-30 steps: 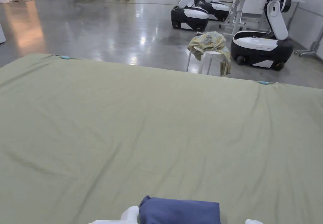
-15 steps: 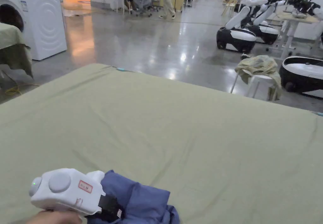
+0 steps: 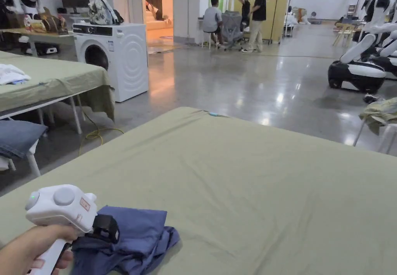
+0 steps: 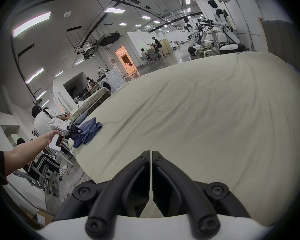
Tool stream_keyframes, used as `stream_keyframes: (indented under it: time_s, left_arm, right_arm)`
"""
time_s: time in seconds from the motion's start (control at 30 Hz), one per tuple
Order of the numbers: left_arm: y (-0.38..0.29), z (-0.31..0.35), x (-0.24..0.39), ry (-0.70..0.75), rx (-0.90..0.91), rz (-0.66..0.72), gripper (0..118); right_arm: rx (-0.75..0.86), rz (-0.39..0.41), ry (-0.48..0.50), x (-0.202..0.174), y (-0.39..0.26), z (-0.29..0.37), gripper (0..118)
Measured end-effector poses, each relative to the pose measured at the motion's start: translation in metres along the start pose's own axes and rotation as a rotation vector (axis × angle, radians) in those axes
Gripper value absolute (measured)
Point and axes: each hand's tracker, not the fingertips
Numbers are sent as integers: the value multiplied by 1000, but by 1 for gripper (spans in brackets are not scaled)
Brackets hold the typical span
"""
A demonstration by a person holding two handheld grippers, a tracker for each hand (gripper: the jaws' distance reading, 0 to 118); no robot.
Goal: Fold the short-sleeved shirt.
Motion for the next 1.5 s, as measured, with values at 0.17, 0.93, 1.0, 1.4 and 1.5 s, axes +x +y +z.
stream_keyframes:
  time_s: [0.17,0.93,1.0,1.4,1.5]
  left_arm:
    - [-13,80,-5,46,222,5,93]
    - [-234,194,478,-288,1074,-547,5]
    - [-232,201,483,-305,1078,-557,5]
    - [-222,192,484,-326,1039,-545,92]
    - [-228,196,486,-290,1091,-566,92]
  right_arm:
    - [16,40,20,-7,7,9,3]
    - [616,295,-507,-26,190,124,4]
    - [625,323,-532,-26,196,129,4]
    - [607,373,-497,-37,189,122,34]
    - [594,377,-496,-41,189,122,84]
